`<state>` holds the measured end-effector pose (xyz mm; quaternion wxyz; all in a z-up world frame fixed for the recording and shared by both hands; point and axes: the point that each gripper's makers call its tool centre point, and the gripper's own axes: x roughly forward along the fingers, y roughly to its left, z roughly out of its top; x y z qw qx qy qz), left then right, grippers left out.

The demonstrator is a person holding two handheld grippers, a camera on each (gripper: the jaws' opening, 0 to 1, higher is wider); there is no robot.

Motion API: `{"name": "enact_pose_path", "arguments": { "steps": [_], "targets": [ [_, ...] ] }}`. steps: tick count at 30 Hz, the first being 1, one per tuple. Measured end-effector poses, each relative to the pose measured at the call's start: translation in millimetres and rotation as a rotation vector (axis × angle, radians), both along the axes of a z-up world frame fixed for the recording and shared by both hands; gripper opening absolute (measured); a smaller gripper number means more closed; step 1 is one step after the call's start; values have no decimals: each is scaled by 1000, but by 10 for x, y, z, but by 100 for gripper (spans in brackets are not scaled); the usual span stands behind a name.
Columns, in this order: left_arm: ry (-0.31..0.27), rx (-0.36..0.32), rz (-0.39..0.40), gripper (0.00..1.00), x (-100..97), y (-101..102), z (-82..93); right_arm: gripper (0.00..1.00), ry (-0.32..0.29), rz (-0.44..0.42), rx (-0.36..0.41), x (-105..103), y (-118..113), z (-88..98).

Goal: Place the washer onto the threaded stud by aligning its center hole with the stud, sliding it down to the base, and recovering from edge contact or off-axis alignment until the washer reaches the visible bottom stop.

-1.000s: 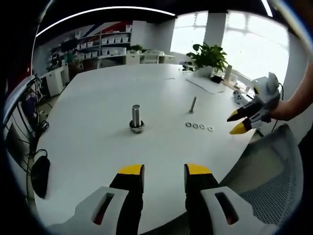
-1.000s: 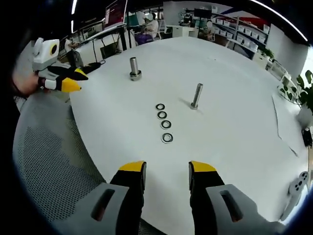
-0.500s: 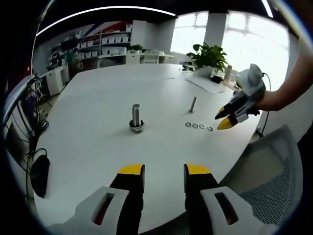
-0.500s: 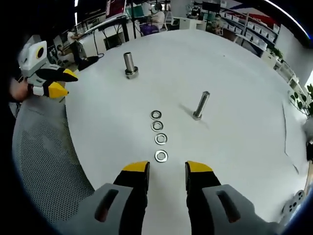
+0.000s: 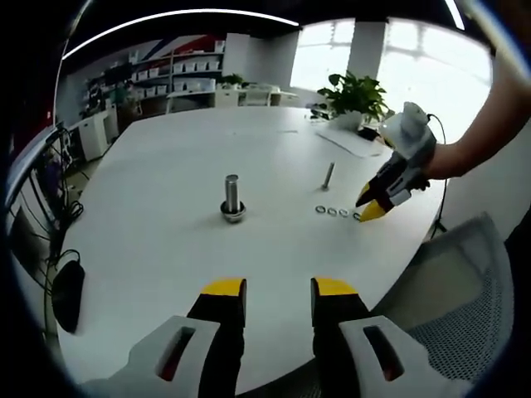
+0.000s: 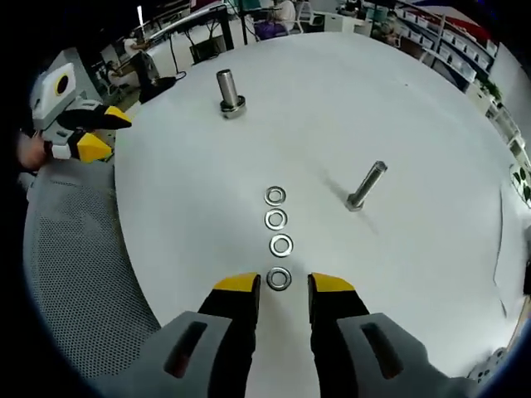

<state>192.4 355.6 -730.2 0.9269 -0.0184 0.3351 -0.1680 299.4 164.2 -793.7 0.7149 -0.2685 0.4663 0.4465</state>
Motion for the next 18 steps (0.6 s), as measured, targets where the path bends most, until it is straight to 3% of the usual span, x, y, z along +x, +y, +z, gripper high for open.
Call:
{"name": "enact_pose_path", "arguments": {
  "steps": [4, 5, 18],
  "targets": [
    [-4, 4, -1, 29, 5, 4, 4, 23, 10, 63, -50, -51, -17, -37],
    [-4, 3, -1, 29, 4, 5, 3, 22, -14, 84, -52, -41, -12, -39],
    [-6, -10, -5, 29, 3, -10, 18, 18, -11, 245, -110, -98, 8, -46]
  ]
}}
